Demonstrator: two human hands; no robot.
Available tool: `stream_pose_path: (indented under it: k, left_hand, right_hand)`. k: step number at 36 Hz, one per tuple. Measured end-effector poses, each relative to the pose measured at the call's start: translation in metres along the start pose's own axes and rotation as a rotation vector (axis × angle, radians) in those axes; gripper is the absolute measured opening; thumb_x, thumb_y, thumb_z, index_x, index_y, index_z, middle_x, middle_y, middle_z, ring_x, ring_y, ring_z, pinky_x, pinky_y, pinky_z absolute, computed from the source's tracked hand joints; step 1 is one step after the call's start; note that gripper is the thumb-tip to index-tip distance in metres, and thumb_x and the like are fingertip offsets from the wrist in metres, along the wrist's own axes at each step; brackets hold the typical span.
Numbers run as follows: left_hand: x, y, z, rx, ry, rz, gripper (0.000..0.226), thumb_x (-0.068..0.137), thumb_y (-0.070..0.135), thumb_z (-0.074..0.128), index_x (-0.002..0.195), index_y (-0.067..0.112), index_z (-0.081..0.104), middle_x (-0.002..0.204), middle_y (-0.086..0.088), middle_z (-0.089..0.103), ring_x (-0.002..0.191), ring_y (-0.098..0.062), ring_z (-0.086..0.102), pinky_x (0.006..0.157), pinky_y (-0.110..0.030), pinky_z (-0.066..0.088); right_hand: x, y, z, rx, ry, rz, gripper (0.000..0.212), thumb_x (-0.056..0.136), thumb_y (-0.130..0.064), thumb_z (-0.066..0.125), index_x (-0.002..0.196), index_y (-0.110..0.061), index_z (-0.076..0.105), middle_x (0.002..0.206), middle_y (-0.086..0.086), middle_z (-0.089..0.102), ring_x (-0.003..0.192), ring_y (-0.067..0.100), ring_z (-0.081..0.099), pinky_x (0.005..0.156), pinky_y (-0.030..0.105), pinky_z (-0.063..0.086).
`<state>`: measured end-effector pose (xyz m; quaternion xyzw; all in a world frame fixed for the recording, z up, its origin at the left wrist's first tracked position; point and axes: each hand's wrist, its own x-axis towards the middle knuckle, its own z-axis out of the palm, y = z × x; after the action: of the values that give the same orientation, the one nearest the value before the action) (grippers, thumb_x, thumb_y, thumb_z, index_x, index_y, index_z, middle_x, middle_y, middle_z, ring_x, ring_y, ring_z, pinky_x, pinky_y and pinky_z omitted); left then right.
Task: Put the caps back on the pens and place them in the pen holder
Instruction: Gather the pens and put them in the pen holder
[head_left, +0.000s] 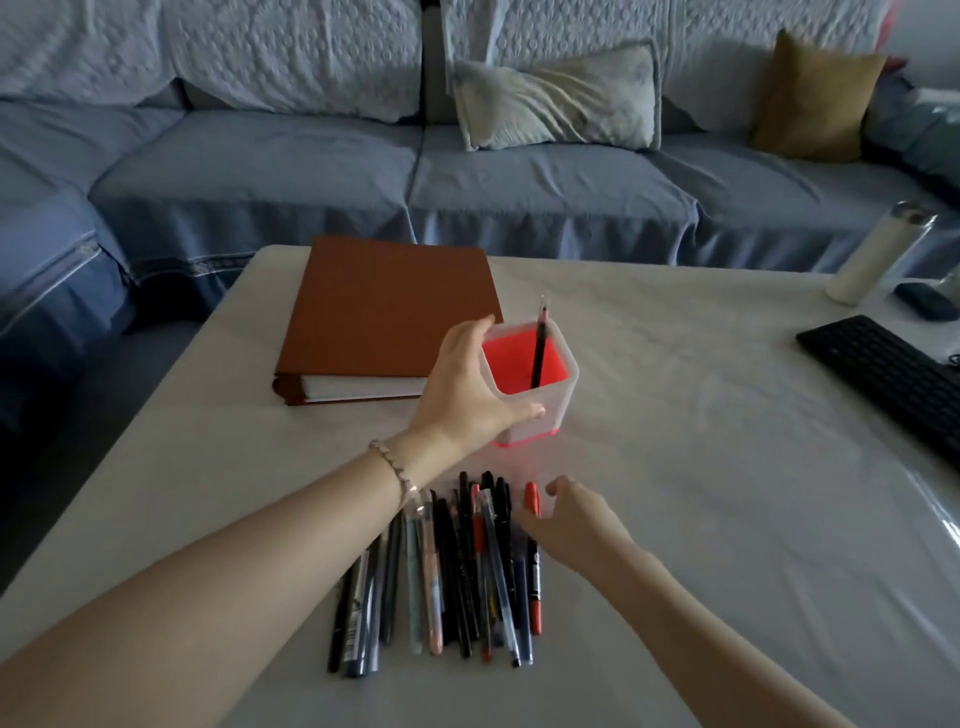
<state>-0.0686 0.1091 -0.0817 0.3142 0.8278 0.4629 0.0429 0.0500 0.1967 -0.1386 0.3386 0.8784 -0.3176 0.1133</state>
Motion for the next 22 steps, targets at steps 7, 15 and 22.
stream_pose_path:
  k: [7, 15, 22]
  left_hand:
    - [-0.059, -0.004, -0.065, -0.002, 0.071, -0.027, 0.1, 0.056, 0.027, 0.085, 0.138, 0.023, 0.028, 0.124, 0.016, 0.032, 0.11, 0.003, 0.035, 0.08, 0.005, 0.031]
    - [-0.113, -0.024, -0.092, -0.012, 0.084, -0.07, 0.088, 0.054, 0.024, 0.085, 0.128, 0.029, 0.039, 0.117, 0.024, 0.041, 0.11, 0.014, 0.039, 0.078, -0.006, 0.04]
    - [-0.133, -0.025, -0.094, -0.042, 0.073, -0.141, 0.085, 0.046, 0.036, 0.084, 0.118, 0.038, 0.039, 0.114, 0.026, 0.042, 0.103, 0.021, 0.039, 0.068, -0.003, 0.041]
  right_hand:
    - [0.003, -0.019, 0.017, -0.082, -0.039, 0.051, 0.02, 0.077, -0.019, 0.059, 0.087, -0.006, 0.047, 0.095, 0.012, 0.056, 0.085, 0.029, 0.055, 0.062, 0.026, 0.036]
    - [0.007, -0.023, 0.022, -0.113, -0.082, 0.016, 0.032, 0.077, -0.014, 0.061, 0.057, -0.011, 0.037, 0.057, 0.0, 0.041, 0.054, 0.015, 0.044, 0.04, 0.021, 0.03]
    - [0.011, -0.006, -0.005, 0.0, -0.069, -0.069, 0.027, 0.081, -0.015, 0.056, 0.058, -0.011, 0.042, 0.054, 0.001, 0.044, 0.048, 0.013, 0.042, 0.047, 0.022, 0.034]
